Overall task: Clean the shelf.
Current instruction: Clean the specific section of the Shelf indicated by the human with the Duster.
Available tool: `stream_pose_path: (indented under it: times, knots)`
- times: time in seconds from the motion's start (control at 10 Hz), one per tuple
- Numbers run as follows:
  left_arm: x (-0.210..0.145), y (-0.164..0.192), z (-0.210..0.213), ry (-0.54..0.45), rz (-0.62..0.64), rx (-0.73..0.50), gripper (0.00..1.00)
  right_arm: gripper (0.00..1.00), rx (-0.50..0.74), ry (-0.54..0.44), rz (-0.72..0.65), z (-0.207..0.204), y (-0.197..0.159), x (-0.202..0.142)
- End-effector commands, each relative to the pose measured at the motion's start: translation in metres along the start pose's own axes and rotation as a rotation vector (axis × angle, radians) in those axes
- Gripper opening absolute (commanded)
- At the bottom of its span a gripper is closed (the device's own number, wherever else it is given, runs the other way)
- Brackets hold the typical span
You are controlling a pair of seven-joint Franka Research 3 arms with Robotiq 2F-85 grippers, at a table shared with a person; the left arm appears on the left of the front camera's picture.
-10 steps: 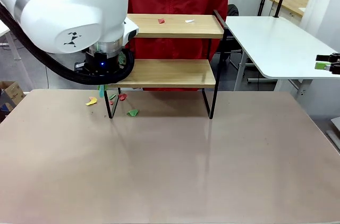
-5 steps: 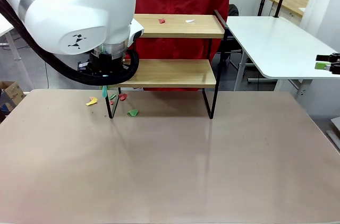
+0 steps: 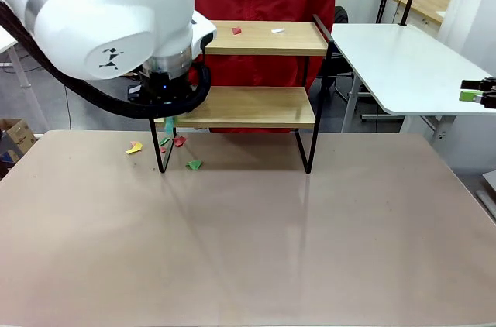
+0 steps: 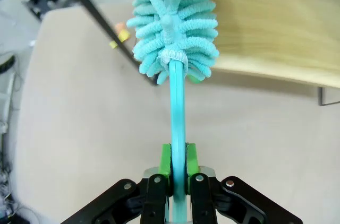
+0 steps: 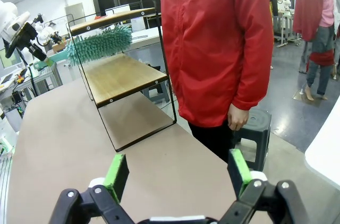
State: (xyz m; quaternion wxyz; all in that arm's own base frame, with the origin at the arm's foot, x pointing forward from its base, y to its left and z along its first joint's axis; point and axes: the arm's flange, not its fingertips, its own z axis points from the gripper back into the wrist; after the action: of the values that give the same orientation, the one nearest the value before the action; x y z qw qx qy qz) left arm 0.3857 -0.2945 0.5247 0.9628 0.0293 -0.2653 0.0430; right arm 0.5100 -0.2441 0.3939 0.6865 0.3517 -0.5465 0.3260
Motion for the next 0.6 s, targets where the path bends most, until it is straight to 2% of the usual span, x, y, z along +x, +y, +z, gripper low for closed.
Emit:
stream_pose_path:
  times: [0.0, 0.2, 0.3, 0.5]
  knots:
    - [-0.009, 0.029, -0.005, 0.007, -0.041, -0.096, 0.13, 1.00, 0.001, -0.003, 0.004, -0.001, 0.002, 0.003]
    - [-0.010, 0.049, -0.004, -0.016, -0.148, -0.203, 0.13, 1.00, 0.001, -0.003, 0.004, -0.001, 0.002, 0.003]
    - [-0.010, 0.061, -0.003, -0.014, -0.212, -0.327, 0.13, 1.00, 0.001, -0.003, 0.004, -0.001, 0.002, 0.003]
    - [-0.007, 0.087, -0.002, -0.028, -0.317, -0.467, 0.13, 1.00, 0.001, -0.003, 0.004, -0.001, 0.002, 0.003]
